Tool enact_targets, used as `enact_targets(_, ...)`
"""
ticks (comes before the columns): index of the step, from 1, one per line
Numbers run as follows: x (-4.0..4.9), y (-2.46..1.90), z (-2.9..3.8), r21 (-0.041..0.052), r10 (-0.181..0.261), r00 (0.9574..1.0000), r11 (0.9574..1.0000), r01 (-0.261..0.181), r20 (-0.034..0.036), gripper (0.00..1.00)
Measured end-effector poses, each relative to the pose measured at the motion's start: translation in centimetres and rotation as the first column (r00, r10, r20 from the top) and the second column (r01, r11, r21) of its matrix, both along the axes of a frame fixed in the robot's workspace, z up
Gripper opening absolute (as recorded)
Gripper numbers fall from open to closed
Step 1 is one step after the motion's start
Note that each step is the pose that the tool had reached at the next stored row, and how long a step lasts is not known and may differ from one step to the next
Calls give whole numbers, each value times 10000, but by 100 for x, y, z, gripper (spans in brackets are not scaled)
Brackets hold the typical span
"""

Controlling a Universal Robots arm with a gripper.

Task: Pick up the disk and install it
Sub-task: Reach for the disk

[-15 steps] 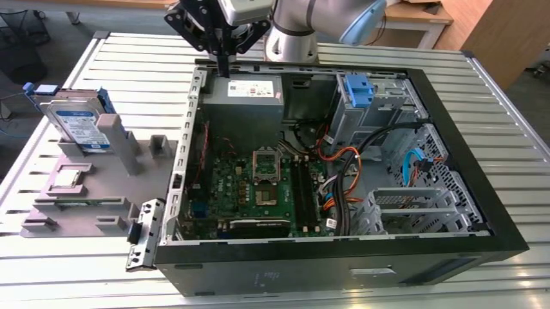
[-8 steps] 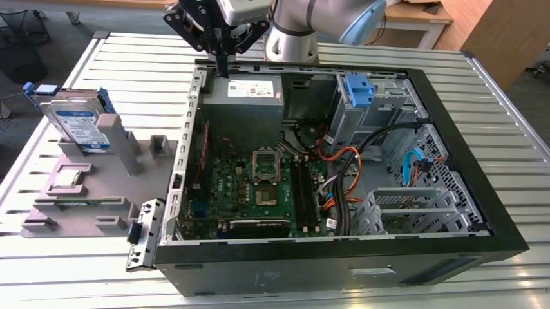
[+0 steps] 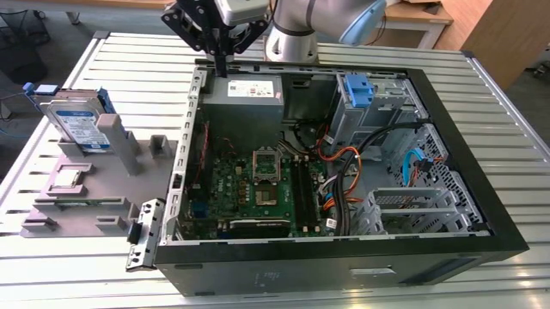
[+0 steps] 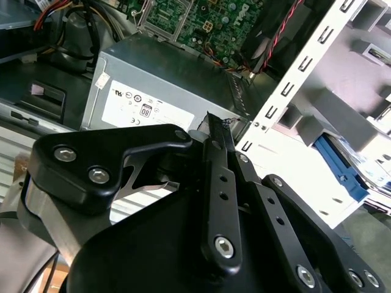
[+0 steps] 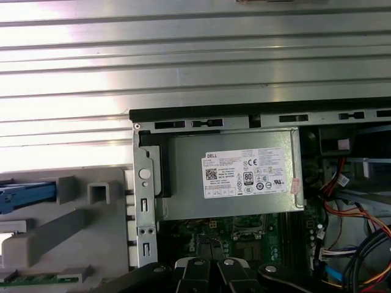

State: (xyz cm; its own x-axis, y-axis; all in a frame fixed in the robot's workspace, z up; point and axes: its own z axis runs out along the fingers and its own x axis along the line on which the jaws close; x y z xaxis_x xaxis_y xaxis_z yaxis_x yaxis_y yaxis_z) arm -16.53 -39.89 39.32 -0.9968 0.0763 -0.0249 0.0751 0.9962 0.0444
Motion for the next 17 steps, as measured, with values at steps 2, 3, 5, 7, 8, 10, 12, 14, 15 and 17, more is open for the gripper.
enact_targets(2, -7, 0, 0, 0, 0, 10000, 10000, 0, 0, 11)
enact_targets(3, -10, 0, 0, 0, 0, 10000, 10000, 0, 0, 11)
enact_targets(5, -18, 0, 0, 0, 0, 10000, 10000, 0, 0, 11)
enact_targets(7, -26, 0, 0, 0, 0, 10000, 10000, 0, 0, 11)
enact_targets(8, -28, 0, 0, 0, 1, 10000, 10000, -1, 0, 11)
enact_targets(10, -34, 0, 0, 0, 0, 10000, 10000, 0, 0, 11)
enact_targets(12, -39, 0, 0, 0, 0, 10000, 10000, 0, 0, 11)
enact_targets(14, -44, 0, 0, 0, 1, 10000, 10000, -1, 0, 11)
enact_targets(15, -46, 0, 0, 0, 1, 10000, 10000, -1, 0, 11)
enact_targets(17, -51, 0, 0, 0, 1, 10000, 10000, -1, 0, 11)
